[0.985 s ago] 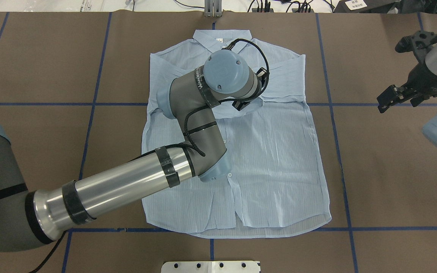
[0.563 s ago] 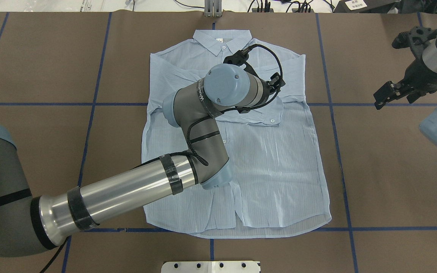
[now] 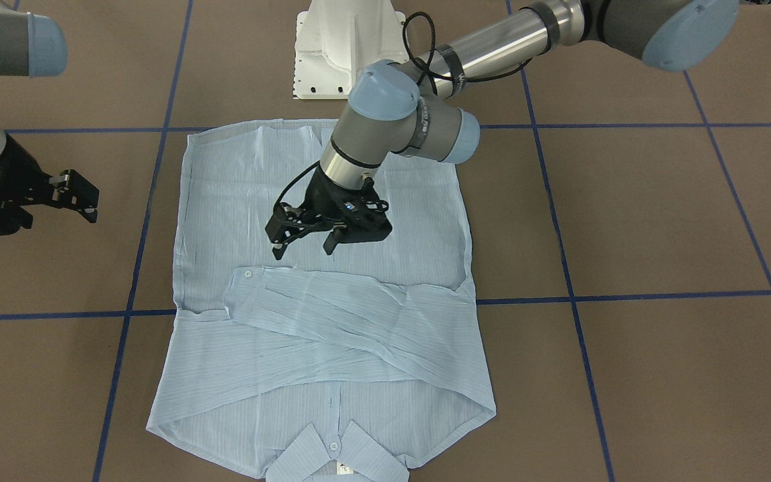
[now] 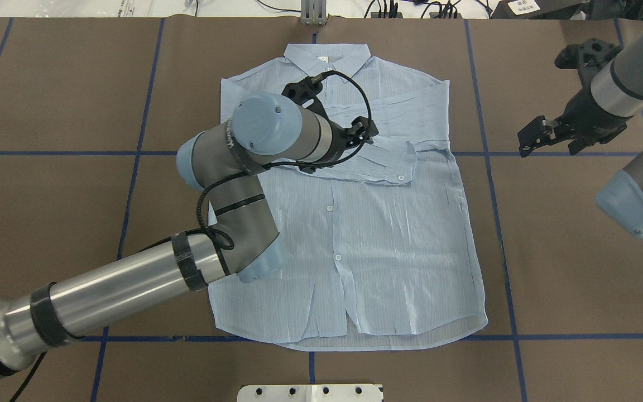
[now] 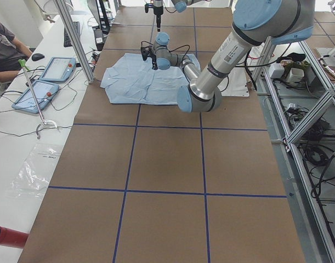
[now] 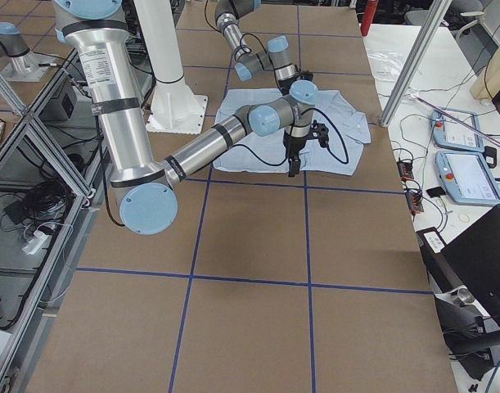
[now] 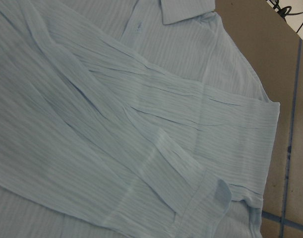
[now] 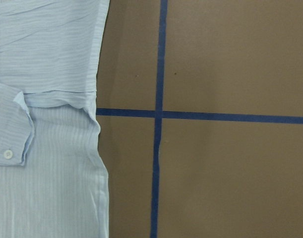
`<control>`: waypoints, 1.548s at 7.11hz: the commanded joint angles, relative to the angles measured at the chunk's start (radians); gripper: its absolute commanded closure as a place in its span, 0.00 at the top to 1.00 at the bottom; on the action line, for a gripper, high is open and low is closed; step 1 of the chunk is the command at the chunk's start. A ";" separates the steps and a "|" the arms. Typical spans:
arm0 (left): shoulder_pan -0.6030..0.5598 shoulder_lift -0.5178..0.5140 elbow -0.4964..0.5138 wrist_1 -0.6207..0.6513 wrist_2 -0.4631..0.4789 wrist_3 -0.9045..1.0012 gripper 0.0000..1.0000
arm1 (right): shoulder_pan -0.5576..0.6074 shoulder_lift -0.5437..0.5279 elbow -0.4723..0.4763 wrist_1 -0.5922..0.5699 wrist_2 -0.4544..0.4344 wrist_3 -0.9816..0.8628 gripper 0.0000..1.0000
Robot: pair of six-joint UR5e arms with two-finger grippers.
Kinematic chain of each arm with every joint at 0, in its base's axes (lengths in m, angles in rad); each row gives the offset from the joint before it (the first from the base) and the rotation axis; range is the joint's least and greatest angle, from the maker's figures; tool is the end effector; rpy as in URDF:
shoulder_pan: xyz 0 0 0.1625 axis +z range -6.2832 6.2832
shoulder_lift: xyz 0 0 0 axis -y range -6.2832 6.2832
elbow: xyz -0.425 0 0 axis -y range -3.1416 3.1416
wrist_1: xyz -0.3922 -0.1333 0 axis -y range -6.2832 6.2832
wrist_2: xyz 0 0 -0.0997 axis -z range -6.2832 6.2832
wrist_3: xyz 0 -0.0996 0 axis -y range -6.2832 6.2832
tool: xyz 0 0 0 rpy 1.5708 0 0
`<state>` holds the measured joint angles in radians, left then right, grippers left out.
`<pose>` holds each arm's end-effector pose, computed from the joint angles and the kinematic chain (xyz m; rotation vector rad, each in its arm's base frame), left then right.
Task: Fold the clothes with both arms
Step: 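Release the sleeve with the left gripper while the right gripper moves to the hem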
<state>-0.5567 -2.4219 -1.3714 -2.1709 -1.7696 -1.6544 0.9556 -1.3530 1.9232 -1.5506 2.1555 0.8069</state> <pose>0.5813 -0.4956 0.1407 0.1261 1.2636 -0.4286 -0.2541 -0.4952 0.3792 0.0640 -0.8030 0.0087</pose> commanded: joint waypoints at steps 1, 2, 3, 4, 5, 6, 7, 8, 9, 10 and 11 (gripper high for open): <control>-0.020 0.186 -0.299 0.197 -0.013 0.154 1.00 | -0.186 -0.114 0.084 0.205 -0.148 0.298 1.00; -0.022 0.264 -0.408 0.254 -0.013 0.212 1.00 | -0.254 -0.147 0.126 0.207 -0.173 0.360 1.00; -0.023 0.336 -0.502 0.305 -0.013 0.273 1.00 | -0.324 -0.188 0.164 0.210 -0.199 0.406 1.00; -0.025 0.386 -0.558 0.315 -0.013 0.291 1.00 | -0.390 -0.257 0.192 0.310 -0.235 0.457 1.00; -0.023 0.389 -0.561 0.315 -0.013 0.292 1.00 | -0.469 -0.318 0.191 0.419 -0.285 0.465 1.00; -0.023 0.389 -0.563 0.316 -0.013 0.291 1.00 | -0.538 -0.327 0.178 0.425 -0.343 0.481 1.00; -0.023 0.391 -0.564 0.316 -0.013 0.292 1.00 | -0.557 -0.310 0.133 0.428 -0.351 0.482 1.00; -0.023 0.389 -0.565 0.316 -0.013 0.292 1.00 | -0.567 -0.279 0.114 0.425 -0.359 0.482 1.00; -0.023 0.389 -0.565 0.316 -0.013 0.292 1.00 | -0.580 -0.276 0.090 0.423 -0.370 0.482 1.00; -0.023 0.388 -0.565 0.315 -0.011 0.292 1.00 | -0.593 -0.278 0.083 0.422 -0.370 0.483 1.00; -0.023 0.388 -0.565 0.315 -0.011 0.292 1.00 | -0.597 -0.281 0.083 0.422 -0.359 0.485 1.00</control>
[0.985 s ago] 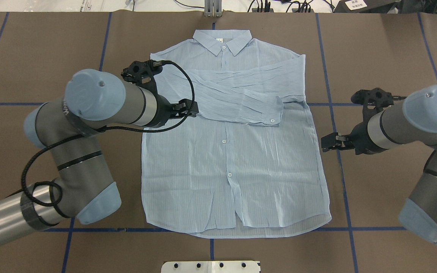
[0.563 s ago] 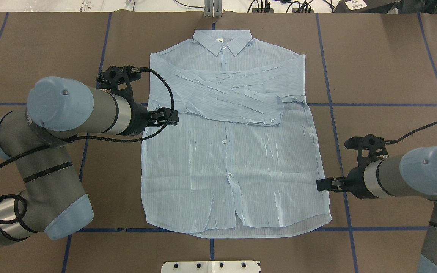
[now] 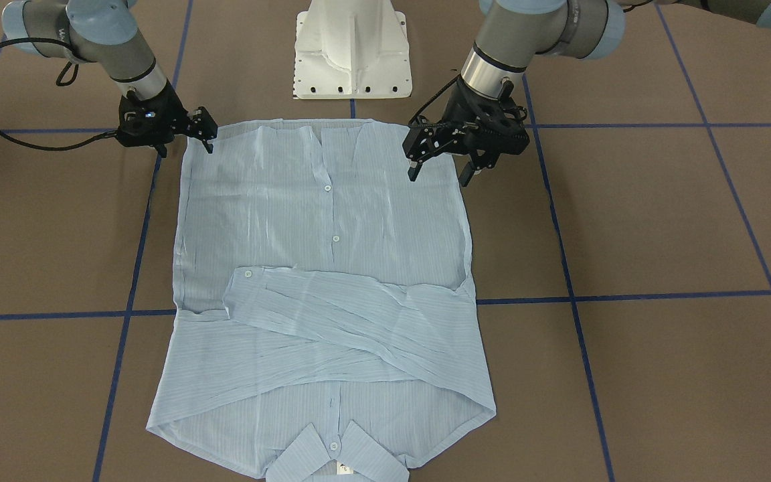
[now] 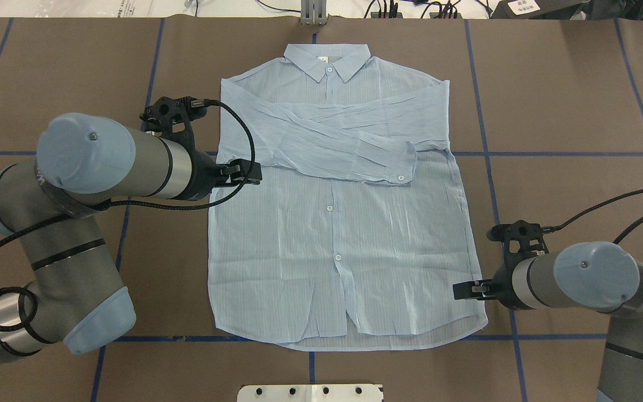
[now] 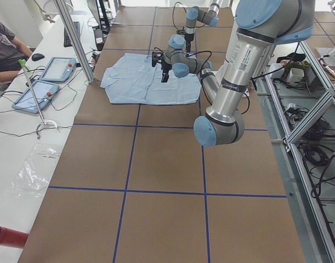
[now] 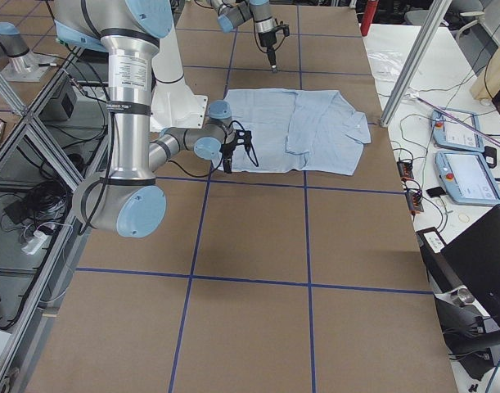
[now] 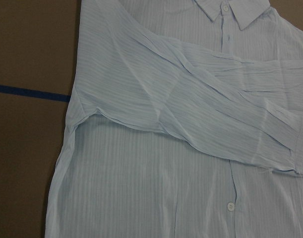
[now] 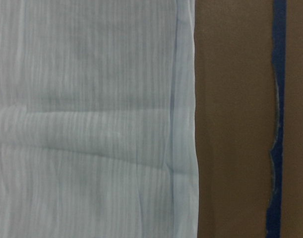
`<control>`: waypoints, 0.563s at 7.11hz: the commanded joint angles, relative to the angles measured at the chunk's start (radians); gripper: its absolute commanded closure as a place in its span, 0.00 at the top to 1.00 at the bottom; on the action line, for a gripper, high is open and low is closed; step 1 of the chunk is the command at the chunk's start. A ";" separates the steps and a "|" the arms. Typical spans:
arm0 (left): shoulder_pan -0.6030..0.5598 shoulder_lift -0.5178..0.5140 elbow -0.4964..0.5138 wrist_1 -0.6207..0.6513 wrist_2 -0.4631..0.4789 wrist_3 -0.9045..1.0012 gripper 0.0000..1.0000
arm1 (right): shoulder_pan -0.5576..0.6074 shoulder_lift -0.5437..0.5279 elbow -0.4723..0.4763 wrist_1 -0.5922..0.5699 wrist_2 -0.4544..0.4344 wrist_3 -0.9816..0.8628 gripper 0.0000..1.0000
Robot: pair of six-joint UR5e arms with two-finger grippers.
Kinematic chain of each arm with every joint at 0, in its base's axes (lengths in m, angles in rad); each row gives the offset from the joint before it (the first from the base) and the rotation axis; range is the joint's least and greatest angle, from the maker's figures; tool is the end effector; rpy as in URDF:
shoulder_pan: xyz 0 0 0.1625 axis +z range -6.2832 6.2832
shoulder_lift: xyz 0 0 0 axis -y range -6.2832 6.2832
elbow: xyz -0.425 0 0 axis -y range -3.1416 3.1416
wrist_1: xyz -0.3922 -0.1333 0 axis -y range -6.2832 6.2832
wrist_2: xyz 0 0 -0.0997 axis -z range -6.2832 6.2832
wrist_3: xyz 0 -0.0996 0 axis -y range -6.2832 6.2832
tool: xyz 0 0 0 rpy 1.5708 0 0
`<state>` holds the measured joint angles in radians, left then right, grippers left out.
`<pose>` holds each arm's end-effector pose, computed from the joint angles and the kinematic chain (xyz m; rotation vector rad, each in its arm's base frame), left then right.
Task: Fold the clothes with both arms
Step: 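Lower both grippers to the hem corners nearest the robot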
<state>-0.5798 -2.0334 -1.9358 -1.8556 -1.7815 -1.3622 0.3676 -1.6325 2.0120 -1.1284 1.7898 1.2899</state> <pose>0.4290 -0.4154 0.2077 0.2520 1.0972 -0.2141 -0.4052 -0.2757 0.4346 0.0650 -0.8414 -0.0085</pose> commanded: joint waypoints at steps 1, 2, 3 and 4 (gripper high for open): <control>0.000 -0.001 0.000 0.000 0.001 0.000 1.00 | -0.022 0.000 -0.006 -0.002 0.008 0.002 0.99; 0.000 -0.002 0.000 0.000 0.001 0.000 1.00 | -0.027 0.002 -0.006 -0.005 0.013 0.003 0.97; 0.000 -0.002 0.000 0.000 0.001 0.000 1.00 | -0.030 0.002 -0.007 -0.005 0.025 0.021 0.89; 0.000 -0.002 0.000 0.000 0.001 0.000 1.00 | -0.035 0.002 -0.007 -0.005 0.025 0.026 0.82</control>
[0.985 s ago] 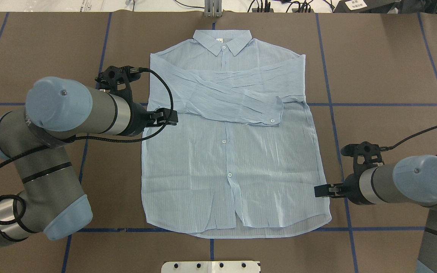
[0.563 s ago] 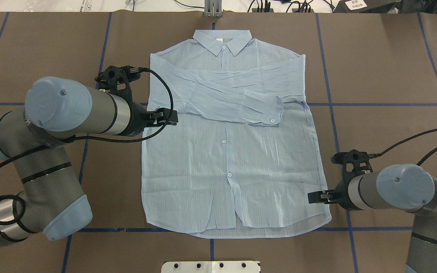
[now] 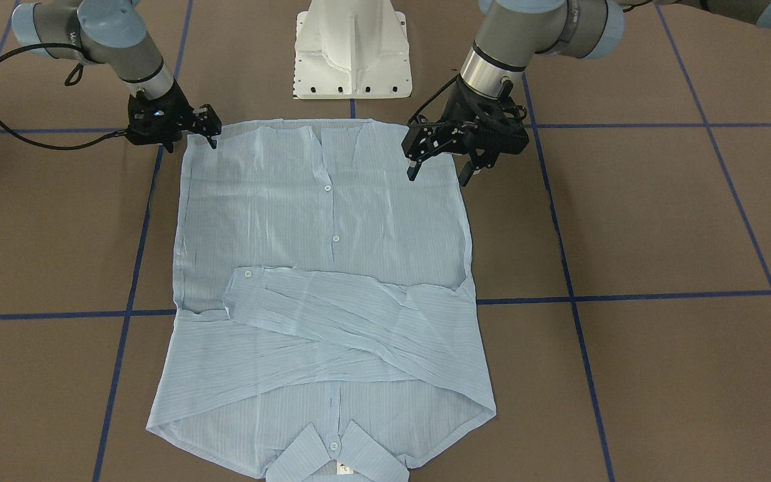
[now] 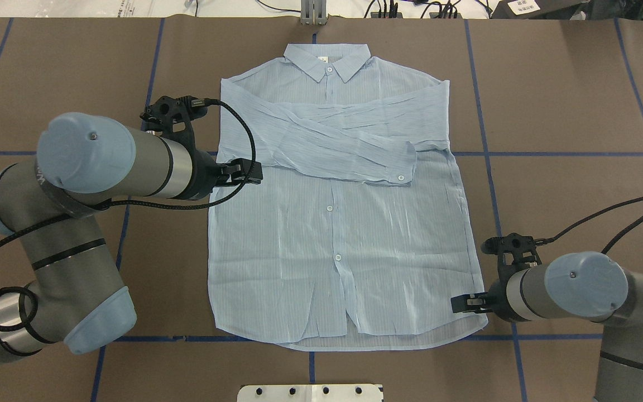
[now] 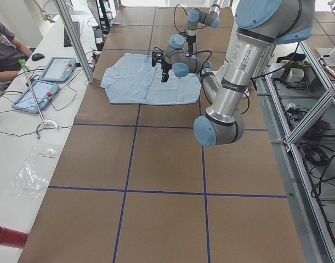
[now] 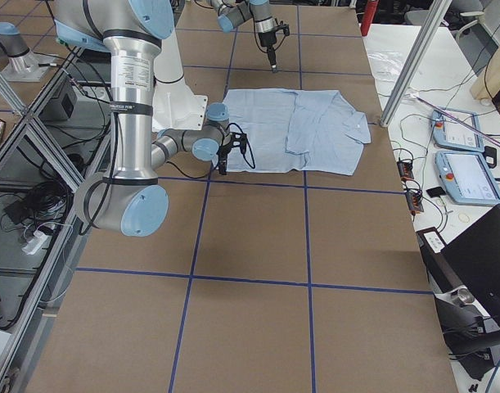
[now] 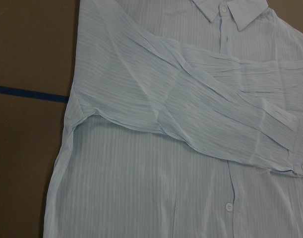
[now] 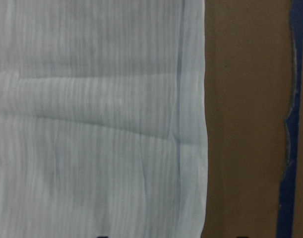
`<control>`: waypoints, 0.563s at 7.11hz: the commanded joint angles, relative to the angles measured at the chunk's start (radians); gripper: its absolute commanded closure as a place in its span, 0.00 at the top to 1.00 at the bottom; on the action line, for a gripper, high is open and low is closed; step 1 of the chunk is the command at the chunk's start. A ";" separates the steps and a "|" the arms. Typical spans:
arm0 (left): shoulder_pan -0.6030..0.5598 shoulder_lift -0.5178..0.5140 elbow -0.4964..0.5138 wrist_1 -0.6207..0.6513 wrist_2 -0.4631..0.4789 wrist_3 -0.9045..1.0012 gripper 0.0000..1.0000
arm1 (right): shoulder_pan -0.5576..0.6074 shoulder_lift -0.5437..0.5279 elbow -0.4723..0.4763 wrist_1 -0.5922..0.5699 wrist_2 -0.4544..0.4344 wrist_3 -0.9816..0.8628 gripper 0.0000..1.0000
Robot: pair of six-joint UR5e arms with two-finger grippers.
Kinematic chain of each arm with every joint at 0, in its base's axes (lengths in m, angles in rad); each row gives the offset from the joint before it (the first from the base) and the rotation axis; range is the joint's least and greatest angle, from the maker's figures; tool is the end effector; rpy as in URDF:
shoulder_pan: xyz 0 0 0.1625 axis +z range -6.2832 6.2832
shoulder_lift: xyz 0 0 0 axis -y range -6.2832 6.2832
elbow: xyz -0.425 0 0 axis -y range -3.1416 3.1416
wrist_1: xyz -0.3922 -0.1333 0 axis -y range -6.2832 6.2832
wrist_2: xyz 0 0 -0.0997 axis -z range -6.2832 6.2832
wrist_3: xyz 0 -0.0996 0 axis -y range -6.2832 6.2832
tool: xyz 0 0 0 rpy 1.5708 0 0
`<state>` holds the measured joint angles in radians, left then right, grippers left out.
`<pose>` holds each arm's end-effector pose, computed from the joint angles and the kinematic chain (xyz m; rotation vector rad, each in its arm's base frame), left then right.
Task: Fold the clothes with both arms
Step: 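Lower both grippers to the hem corners nearest the robot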
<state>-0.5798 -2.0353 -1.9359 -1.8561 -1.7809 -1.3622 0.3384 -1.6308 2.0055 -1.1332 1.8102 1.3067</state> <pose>0.4290 -0.4155 0.2065 0.2535 1.0993 -0.2140 -0.4148 -0.2623 0.4374 0.0239 -0.8387 -0.0273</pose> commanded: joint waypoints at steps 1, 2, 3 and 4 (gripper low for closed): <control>0.000 0.000 0.000 0.000 0.000 0.000 0.99 | -0.006 -0.003 -0.001 -0.002 0.006 0.023 0.72; 0.000 0.000 0.000 0.000 0.000 0.000 0.99 | -0.006 -0.006 -0.004 -0.007 0.006 0.026 0.58; 0.000 0.000 0.000 0.000 0.000 0.000 0.99 | -0.006 -0.010 -0.005 -0.007 0.006 0.026 0.40; 0.000 0.000 0.000 0.000 0.000 0.000 0.99 | -0.004 -0.014 -0.004 -0.007 0.006 0.026 0.20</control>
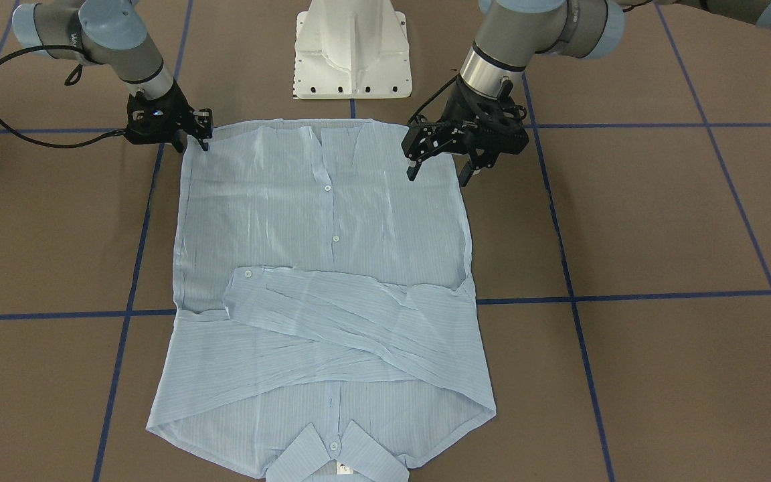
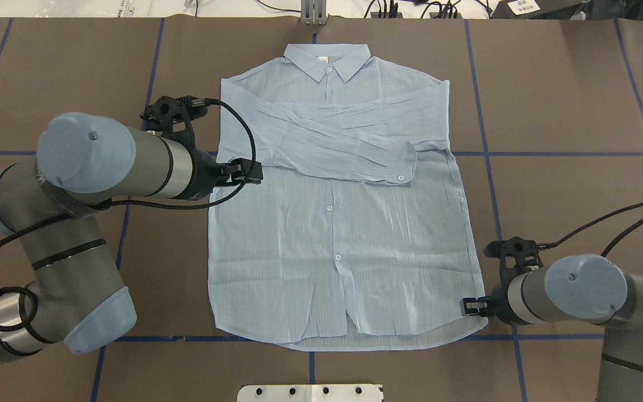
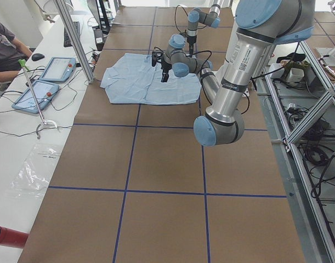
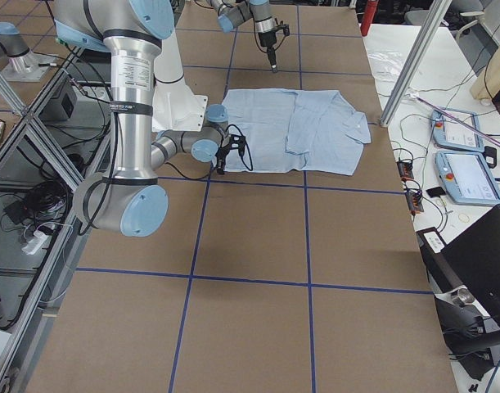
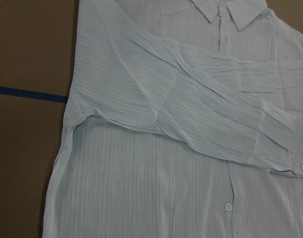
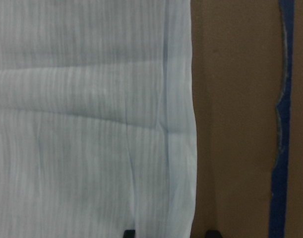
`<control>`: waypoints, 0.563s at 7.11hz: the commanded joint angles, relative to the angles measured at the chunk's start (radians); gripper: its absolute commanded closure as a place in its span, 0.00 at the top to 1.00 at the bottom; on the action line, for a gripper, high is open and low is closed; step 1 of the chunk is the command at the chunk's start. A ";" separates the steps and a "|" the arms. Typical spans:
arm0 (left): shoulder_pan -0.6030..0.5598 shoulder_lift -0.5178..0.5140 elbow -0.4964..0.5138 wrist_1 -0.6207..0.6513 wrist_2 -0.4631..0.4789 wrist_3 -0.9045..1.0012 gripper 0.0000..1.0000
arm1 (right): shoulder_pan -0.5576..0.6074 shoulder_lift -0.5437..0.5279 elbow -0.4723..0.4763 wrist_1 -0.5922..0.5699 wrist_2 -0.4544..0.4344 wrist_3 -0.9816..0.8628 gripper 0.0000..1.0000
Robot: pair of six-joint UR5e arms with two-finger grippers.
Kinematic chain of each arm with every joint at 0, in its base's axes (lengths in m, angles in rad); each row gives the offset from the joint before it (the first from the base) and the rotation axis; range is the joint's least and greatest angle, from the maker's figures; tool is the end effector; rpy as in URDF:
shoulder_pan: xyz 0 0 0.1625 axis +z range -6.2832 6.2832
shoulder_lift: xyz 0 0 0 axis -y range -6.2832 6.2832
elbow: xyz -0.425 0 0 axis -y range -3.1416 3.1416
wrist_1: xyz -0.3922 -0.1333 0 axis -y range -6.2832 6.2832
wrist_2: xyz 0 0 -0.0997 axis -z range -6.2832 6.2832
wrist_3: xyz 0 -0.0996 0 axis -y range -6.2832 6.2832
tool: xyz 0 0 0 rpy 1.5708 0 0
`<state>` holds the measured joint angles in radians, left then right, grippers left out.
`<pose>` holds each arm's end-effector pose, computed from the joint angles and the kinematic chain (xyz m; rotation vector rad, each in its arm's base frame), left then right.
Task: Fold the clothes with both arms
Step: 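Lower both grippers to the hem corners nearest the robot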
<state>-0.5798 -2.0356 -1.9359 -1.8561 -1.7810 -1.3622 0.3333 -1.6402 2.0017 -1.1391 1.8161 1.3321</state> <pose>0.4291 -0.4155 0.2063 0.2536 1.0996 -0.2139 -0.4143 -0.2589 0.4445 -0.0002 -0.8223 -0.0081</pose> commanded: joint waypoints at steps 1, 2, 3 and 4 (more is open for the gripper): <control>0.000 0.000 0.002 0.000 0.000 0.000 0.99 | 0.003 -0.006 0.002 -0.002 -0.001 0.001 0.00; 0.000 0.000 0.000 0.000 0.000 0.000 0.99 | 0.006 -0.004 0.009 -0.002 -0.001 0.001 0.00; 0.000 0.001 0.002 0.000 0.000 0.000 0.99 | 0.007 -0.004 0.014 -0.002 -0.001 0.001 0.00; 0.000 0.002 0.005 0.000 0.000 0.000 0.99 | 0.007 -0.004 0.023 -0.002 -0.001 0.001 0.00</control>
<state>-0.5798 -2.0347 -1.9338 -1.8561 -1.7809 -1.3622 0.3395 -1.6445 2.0152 -1.1412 1.8147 1.3330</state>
